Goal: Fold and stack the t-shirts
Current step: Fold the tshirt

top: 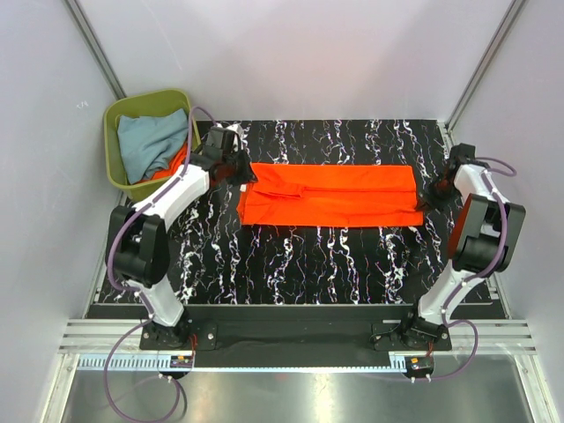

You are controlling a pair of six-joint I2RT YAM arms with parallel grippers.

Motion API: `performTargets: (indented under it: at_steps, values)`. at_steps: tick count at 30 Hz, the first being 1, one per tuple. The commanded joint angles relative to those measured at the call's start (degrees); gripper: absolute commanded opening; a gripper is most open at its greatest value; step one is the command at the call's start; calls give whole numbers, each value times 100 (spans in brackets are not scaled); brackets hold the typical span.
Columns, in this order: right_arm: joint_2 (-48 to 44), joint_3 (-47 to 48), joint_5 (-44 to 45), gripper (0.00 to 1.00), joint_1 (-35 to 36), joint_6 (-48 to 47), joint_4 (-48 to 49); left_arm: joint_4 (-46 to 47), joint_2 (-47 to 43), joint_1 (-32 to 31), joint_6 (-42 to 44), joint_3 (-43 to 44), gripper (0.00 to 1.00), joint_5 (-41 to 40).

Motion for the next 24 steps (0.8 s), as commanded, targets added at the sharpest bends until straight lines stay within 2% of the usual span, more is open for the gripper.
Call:
performTargets:
  at_steps: [1,9,21,22,23,24]
  values:
    - [279,650,-226,2,31,-72,37,96,221,142,141,439,0,-63]
    - [1017,1398,-332,5,154,-150,-59,69,749,239,98,756,0,16]
    - [1624,2127,-332,9,181,-247,-173,-62,1224,292,159,1116,0,42]
    - [1677,2180,-288,13,181,-230,-191,-97,1259,292,194,1230,0,25]
    - [1721,2233,-253,15,181,-230,-200,-150,1312,292,238,1301,2,16]
    - [1809,2373,-200,21,181,-247,-235,-368,1417,292,299,1414,14,-80]
